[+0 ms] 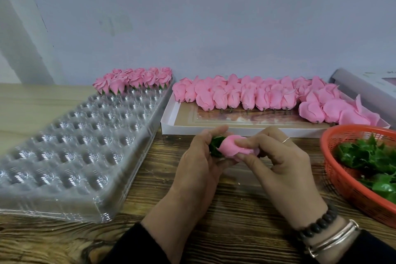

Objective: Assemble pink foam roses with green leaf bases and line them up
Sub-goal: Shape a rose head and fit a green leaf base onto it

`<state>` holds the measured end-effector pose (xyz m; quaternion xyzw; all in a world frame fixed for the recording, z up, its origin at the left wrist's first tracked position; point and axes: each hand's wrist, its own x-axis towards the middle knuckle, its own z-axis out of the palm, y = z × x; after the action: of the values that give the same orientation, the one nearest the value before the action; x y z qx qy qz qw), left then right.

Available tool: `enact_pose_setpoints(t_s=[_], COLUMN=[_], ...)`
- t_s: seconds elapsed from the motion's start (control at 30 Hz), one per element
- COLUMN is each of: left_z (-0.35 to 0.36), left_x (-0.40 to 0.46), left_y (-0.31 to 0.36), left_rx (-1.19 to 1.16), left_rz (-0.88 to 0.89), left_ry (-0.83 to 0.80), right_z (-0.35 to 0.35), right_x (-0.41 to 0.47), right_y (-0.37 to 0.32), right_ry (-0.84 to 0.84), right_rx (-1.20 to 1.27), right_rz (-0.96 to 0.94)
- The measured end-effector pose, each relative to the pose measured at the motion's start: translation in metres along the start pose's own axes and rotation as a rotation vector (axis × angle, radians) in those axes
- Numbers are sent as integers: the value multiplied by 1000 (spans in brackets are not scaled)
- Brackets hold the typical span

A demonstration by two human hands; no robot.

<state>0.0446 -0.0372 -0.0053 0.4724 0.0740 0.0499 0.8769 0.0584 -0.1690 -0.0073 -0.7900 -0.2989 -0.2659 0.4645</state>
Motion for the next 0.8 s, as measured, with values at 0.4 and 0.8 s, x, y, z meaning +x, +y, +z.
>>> enact_pose_setpoints(t_s=[0.4, 0.8], left_z=[3, 1], left_x=[0, 1], left_y=[5, 1], left_rx=[-133, -182], left_rz=[-70, -59], left_ry=[12, -12], right_z=[0, 2], right_x=[0, -1], right_y=[-2, -3], right_ry=[5, 9], right_rx=[-34, 22], right_rz=[-92, -58])
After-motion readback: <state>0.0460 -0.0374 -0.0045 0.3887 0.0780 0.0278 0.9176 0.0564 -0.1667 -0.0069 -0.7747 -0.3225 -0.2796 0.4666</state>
